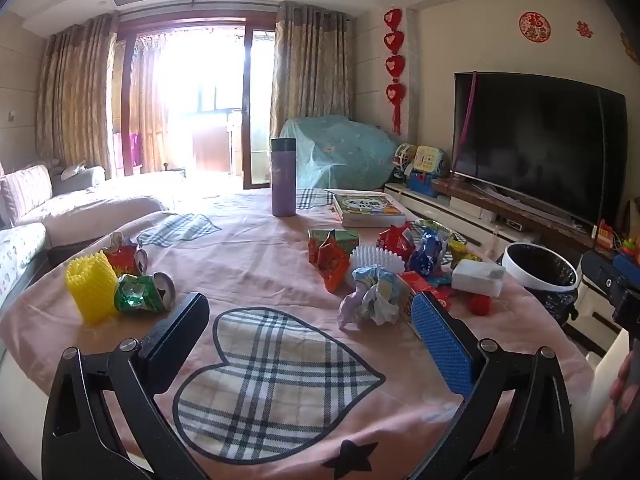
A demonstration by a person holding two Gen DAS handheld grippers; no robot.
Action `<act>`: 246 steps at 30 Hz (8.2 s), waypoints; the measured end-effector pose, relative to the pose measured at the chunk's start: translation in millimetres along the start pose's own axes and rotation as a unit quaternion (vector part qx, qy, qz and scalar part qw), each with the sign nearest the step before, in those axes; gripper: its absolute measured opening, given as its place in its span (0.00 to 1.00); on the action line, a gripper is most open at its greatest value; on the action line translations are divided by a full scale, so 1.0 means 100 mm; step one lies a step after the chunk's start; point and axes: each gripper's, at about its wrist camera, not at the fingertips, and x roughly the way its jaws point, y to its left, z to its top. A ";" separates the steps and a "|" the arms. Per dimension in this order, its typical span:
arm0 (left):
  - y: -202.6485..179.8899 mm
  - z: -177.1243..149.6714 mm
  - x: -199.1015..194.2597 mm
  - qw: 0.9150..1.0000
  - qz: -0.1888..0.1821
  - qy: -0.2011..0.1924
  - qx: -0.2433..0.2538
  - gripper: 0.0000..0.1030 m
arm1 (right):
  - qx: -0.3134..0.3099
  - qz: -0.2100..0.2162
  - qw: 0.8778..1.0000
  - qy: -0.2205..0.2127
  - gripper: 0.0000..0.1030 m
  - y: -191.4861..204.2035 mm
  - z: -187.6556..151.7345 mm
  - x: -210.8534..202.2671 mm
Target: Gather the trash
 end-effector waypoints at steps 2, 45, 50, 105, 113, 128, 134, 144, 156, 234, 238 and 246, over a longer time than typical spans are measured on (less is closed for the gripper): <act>0.00 0.00 0.01 1.000 0.001 -0.001 -0.001 1.00 | -0.002 0.001 1.000 -0.005 0.99 -0.01 0.00 -0.02; 0.00 -0.03 0.07 1.000 0.001 0.010 -0.006 1.00 | -0.023 0.015 1.000 0.014 0.99 0.10 -0.03 0.08; 0.02 -0.02 0.09 1.000 -0.001 0.014 -0.009 1.00 | -0.022 0.019 0.999 0.032 0.99 0.09 -0.02 0.09; -0.15 -0.02 1.87 0.944 -0.233 0.230 0.030 0.12 | 0.035 0.214 0.945 0.243 0.33 0.45 -0.38 1.52; -0.37 0.16 1.57 0.946 -0.254 0.200 0.019 0.12 | 0.050 0.202 0.957 0.204 0.33 0.18 -0.22 1.23; -1.44 0.35 1.52 0.925 -0.313 0.205 0.063 0.12 | 0.112 0.112 0.976 0.152 0.33 -0.80 -0.04 0.85; -1.98 0.37 1.59 0.914 -0.332 0.214 0.089 0.12 | 0.142 0.068 0.978 0.139 0.33 -1.27 -0.02 0.81; -2.74 0.42 1.81 0.903 -0.335 0.236 0.130 0.12 | 0.180 0.019 0.974 0.134 0.33 -1.88 0.03 0.99; -3.38 0.46 2.22 0.898 -0.326 0.258 0.142 0.12 | 0.190 -0.003 0.970 0.149 0.33 -2.25 0.09 1.32; -0.92 0.25 2.16 0.968 -0.128 0.201 0.072 0.78 | 0.055 0.111 0.974 0.187 0.98 -0.25 -0.13 1.56; -0.99 0.16 2.42 0.964 -0.106 0.222 0.095 0.78 | 0.047 0.111 0.973 0.196 0.95 -0.22 -0.14 1.73; -0.97 0.10 2.48 0.960 -0.132 0.235 0.081 0.18 | 0.046 0.119 0.967 0.220 0.51 -0.21 -0.24 1.87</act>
